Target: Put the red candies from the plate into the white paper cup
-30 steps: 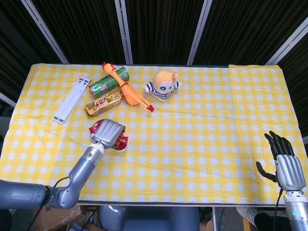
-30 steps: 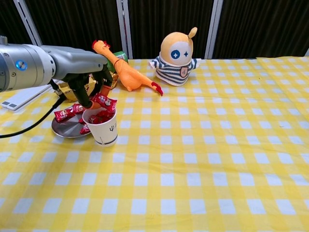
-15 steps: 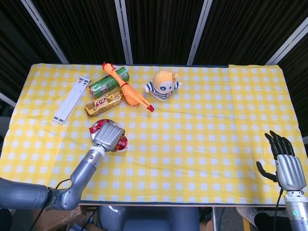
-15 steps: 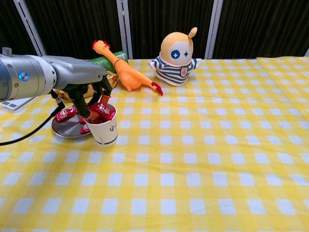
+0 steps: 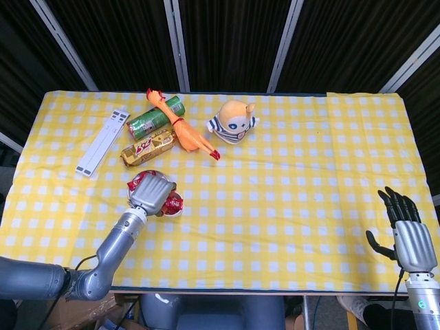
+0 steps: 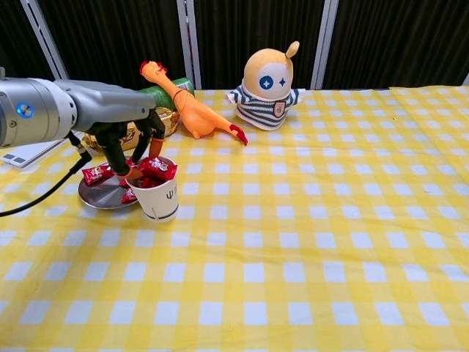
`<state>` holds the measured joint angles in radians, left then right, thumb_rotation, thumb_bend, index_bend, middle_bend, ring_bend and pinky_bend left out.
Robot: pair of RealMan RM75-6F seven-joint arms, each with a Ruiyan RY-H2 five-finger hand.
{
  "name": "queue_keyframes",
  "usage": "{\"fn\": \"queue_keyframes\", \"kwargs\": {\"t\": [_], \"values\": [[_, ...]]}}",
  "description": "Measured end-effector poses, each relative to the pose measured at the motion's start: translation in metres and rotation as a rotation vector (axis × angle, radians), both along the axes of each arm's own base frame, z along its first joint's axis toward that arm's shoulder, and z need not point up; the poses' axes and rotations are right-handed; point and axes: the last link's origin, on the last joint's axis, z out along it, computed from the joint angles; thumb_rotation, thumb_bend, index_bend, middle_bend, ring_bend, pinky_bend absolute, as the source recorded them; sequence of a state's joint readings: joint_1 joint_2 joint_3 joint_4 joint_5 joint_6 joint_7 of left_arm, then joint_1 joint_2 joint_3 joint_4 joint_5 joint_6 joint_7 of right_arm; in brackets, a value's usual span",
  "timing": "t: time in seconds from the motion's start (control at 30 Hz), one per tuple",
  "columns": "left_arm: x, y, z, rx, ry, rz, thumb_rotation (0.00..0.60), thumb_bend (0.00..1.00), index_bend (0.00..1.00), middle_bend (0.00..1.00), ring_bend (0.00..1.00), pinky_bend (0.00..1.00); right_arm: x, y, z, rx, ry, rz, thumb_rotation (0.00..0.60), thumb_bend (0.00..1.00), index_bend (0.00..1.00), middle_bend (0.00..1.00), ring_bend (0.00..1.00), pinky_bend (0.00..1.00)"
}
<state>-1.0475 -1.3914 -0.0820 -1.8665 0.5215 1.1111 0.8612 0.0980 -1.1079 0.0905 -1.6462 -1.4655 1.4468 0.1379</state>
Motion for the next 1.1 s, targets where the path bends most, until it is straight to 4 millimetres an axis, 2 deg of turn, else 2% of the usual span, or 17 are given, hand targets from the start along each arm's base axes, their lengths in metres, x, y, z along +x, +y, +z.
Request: {"fn": "queue_keyframes", "kwargs": {"t": [0.23, 0.37, 0.47, 0.57, 0.7, 0.77, 0.83, 0.9, 0.97, 1.1], "values": [[-0.002, -0.001, 0.008, 0.013, -0.006, 0.003, 0.6, 0.3, 0.4, 0.48, 0.92, 0.95, 0.001, 0.0, -0.001, 0.0, 0.0, 0.003, 0.6, 0.41, 0.0, 0.0, 0.0, 0.0], [0.0, 0.001, 0.015, 0.032, -0.02, 0.003, 0.6, 0.26, 0.28, 0.34, 0.9, 0.94, 0.001, 0.0, -0.001, 0.001, 0.001, 0.006, 0.6, 0.41, 0.0, 0.0, 0.0, 0.0], [0.003, 0.002, 0.021, 0.053, -0.042, -0.002, 0.6, 0.25, 0.21, 0.28, 0.81, 0.87, 0.001, 0.001, 0.0, -0.001, 0.002, 0.005, 0.6, 0.41, 0.0, 0.0, 0.0, 0.0], [0.005, 0.001, 0.029, 0.086, -0.078, -0.01, 0.6, 0.23, 0.18, 0.23, 0.6, 0.69, 0.0, 0.001, 0.001, -0.003, 0.004, 0.004, 0.6, 0.41, 0.0, 0.0, 0.0, 0.0], [0.002, -0.008, 0.046, 0.156, -0.14, -0.032, 0.6, 0.19, 0.06, 0.09, 0.21, 0.32, -0.001, 0.001, 0.001, 0.001, 0.009, 0.001, 0.6, 0.41, 0.0, 0.0, 0.0, 0.0], [-0.003, -0.014, 0.055, 0.189, -0.164, -0.043, 0.6, 0.17, 0.02, 0.03, 0.09, 0.19, -0.001, 0.002, 0.0, 0.003, 0.015, 0.0, 0.6, 0.41, 0.0, 0.0, 0.0, 0.0], [-0.013, -0.025, 0.064, 0.228, -0.182, -0.056, 0.6, 0.16, 0.0, 0.0, 0.02, 0.08, -0.001, 0.002, 0.0, 0.007, 0.021, -0.001, 0.6, 0.41, 0.0, 0.0, 0.0, 0.0], [-0.027, -0.037, 0.073, 0.269, -0.185, -0.069, 0.6, 0.15, 0.0, 0.0, 0.0, 0.02, -0.001, 0.002, 0.0, 0.009, 0.026, 0.002, 0.6, 0.41, 0.0, 0.0, 0.0, 0.0], [-0.042, -0.05, 0.08, 0.305, -0.18, -0.076, 0.6, 0.15, 0.0, 0.0, 0.0, 0.01, 0.001, 0.002, 0.0, 0.005, 0.026, 0.012, 0.6, 0.41, 0.0, 0.0, 0.0, 0.0], [-0.084, -0.088, 0.094, 0.383, -0.161, -0.052, 0.6, 0.13, 0.0, 0.0, 0.0, 0.01, 0.002, 0.004, -0.001, 0.0, 0.035, 0.027, 0.6, 0.41, 0.0, 0.0, 0.0, 0.0]]}}
